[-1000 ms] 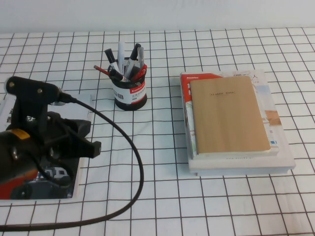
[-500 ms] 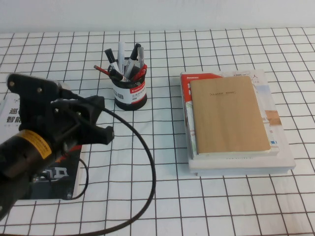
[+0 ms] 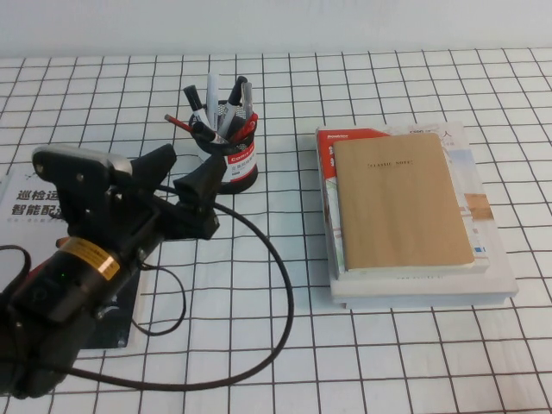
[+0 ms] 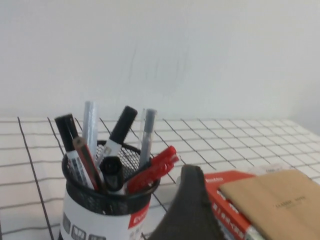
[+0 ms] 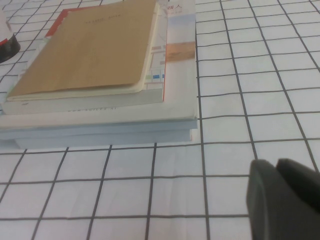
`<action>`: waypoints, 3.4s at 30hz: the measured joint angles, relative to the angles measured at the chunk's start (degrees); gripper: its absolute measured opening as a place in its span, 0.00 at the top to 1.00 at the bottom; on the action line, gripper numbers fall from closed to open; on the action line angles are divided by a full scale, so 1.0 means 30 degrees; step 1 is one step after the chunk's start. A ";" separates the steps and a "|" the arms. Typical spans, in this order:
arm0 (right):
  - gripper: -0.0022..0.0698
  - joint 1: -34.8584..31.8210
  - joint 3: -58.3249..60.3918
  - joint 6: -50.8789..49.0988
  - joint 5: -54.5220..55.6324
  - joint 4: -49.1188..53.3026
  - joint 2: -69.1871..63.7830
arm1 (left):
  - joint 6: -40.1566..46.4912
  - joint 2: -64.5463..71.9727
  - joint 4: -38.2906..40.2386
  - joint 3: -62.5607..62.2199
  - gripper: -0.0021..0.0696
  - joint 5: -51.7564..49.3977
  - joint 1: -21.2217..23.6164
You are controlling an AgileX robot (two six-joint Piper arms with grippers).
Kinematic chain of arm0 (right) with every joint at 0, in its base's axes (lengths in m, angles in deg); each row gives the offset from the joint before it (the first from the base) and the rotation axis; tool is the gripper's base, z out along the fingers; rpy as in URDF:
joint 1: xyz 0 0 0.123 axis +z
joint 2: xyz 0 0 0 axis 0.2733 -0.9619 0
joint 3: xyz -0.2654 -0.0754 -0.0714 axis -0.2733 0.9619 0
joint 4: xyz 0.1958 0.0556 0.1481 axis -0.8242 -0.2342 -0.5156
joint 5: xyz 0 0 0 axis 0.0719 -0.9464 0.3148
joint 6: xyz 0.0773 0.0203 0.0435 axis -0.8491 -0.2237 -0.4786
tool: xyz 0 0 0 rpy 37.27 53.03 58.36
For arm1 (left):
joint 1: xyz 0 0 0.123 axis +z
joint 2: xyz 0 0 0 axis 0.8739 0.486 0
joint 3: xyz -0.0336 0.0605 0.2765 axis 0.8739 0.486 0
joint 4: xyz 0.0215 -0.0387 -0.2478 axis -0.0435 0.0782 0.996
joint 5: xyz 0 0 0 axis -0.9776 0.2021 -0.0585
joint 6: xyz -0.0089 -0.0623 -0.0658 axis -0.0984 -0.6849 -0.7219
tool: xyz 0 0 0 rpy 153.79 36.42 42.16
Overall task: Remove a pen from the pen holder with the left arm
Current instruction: Pick up the pen from the pen holder
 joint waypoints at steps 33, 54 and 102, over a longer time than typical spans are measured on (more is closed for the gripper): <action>0.99 0.0000 0.0000 0.0000 0.0000 0.0000 0.0000 | 0.2513 0.6929 0.3160 -0.3286 0.27 0.5158 0.0000; 0.99 0.0000 0.0000 0.0000 0.0000 0.0000 0.0000 | 0.2513 0.8039 0.3862 -0.5293 0.32 0.4359 0.0000; 0.99 0.0000 0.0000 0.0000 0.0000 0.0000 0.0000 | 0.1736 0.8187 0.4778 -0.5541 0.35 0.4772 0.0000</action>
